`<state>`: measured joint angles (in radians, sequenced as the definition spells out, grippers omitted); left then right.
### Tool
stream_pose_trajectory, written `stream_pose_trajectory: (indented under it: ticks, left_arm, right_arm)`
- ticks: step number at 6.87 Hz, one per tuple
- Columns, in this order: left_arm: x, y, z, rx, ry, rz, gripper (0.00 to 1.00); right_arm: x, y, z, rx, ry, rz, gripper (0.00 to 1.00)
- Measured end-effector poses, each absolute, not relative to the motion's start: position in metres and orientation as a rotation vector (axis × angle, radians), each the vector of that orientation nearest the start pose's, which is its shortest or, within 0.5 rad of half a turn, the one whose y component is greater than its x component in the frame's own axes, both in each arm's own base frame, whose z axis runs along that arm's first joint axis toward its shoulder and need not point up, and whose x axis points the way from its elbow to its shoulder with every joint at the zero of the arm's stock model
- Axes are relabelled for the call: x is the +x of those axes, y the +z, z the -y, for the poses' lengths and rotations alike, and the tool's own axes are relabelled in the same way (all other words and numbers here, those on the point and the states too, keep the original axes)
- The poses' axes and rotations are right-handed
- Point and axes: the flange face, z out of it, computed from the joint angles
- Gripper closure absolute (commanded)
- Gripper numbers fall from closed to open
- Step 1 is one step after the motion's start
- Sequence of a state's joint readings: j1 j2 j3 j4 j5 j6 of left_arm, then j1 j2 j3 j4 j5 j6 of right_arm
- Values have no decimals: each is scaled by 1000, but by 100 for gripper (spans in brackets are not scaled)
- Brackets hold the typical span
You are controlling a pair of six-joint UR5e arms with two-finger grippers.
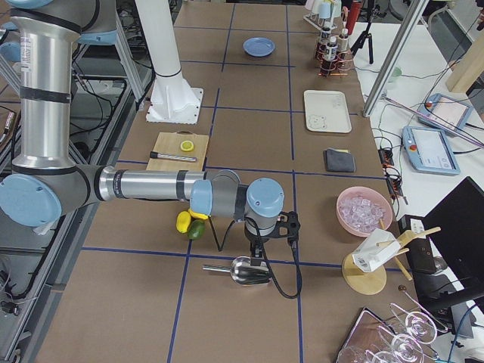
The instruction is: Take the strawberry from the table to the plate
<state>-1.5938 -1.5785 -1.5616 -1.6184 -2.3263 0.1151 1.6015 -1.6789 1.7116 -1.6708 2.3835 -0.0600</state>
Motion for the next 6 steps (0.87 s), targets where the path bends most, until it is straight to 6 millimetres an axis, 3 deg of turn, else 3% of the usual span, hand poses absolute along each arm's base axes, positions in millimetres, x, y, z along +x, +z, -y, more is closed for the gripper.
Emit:
stream_pose_trajectory:
  ticks: [4,6]
  left_arm:
    - [-73,643,507,201,153,-742,0]
    - [-53,637,516,229,188,-813,0]
  right_arm:
    - [73,629,454,33,-24,822,0]
    - [69,611,466,96,-52,871,0]
